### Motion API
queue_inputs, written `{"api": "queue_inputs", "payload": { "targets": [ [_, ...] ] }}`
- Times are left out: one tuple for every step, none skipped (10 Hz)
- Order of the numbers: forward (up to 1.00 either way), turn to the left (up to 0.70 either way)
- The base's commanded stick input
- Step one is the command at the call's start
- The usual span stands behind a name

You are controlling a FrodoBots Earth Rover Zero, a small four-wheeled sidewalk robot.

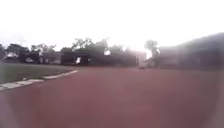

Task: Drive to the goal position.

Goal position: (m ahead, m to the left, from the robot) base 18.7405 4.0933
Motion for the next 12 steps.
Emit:
{"api": "queue_inputs", "payload": {
  "targets": [
    [0.70, 0.03],
    [0.70, 0.03],
    [0.70, 0.03],
    [0.70, 0.03],
    [0.70, 0.03],
    [0.70, 0.03],
    [0.70, 0.03],
    [0.70, 0.03],
    [0.70, 0.03],
    [0.70, 0.03],
    [0.70, 0.03],
    [0.70, 0.03]
  ]
}}
